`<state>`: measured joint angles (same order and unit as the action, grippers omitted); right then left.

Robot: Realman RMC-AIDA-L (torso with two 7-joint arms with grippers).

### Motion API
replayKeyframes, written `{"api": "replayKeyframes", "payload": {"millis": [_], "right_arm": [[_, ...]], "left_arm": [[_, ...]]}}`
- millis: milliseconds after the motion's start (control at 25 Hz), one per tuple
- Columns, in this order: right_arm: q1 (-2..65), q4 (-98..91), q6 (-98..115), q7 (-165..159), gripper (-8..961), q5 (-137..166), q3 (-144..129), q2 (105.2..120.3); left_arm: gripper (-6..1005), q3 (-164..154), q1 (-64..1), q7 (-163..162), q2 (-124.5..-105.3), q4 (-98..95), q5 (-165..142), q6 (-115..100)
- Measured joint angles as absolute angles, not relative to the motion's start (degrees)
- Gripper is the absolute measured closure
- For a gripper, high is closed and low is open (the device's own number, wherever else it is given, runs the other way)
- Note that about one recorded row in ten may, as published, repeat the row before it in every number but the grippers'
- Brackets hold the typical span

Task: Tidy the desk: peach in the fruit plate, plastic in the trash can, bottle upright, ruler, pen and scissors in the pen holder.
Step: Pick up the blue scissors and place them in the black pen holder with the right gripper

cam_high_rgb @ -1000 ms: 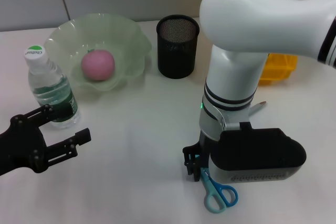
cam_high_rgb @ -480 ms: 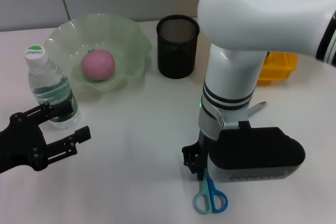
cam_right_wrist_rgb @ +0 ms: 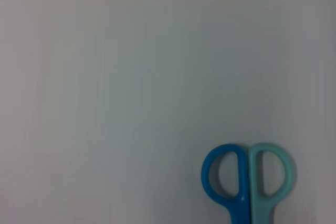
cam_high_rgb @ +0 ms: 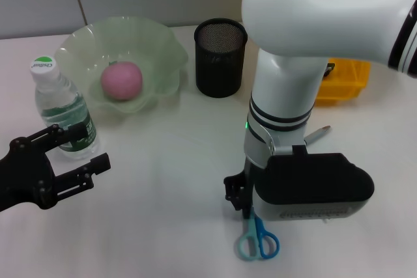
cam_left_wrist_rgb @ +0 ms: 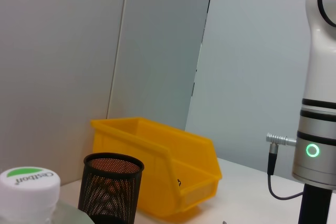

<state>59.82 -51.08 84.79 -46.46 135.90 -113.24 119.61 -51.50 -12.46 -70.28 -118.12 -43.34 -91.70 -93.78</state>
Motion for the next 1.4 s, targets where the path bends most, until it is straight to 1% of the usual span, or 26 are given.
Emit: {"api": "replayKeyframes", "payload": {"millis": [600,1000,1040,1120,1240,1400], "right_arm": [[54.05,-59.26,85.74,-53.32,742,136.96,-104.98,119.50],[47.88,-69.06,92.20,-60.63,740,134.86,-96.93,119.61],[46.13,-71.11,93.19,-61.76,740,133.02,-95.00,119.48],[45.13,-72.13,93.51,-62.01,740,132.03,-94.13,119.39],[40.51,-75.62,94.02,-62.62,740,128.04,-90.25,119.28],[38.01,-76.41,94.53,-63.88,739,125.17,-87.03,119.27]], "left_arm": [[249,-50.03,-12.43,-70.23,-118.16,-43.15,-91.66,-93.78],[250,-49.94,-12.56,-69.85,-118.11,-41.81,-91.88,-93.47],[250,-49.55,-12.58,-69.81,-118.06,-41.66,-92.04,-93.43],[251,-49.35,-12.59,-69.80,-118.04,-41.66,-92.14,-93.42],[251,-49.33,-12.62,-69.78,-118.03,-41.66,-92.15,-93.16],[252,-49.30,-12.70,-69.72,-118.03,-41.66,-92.15,-92.95]]}}
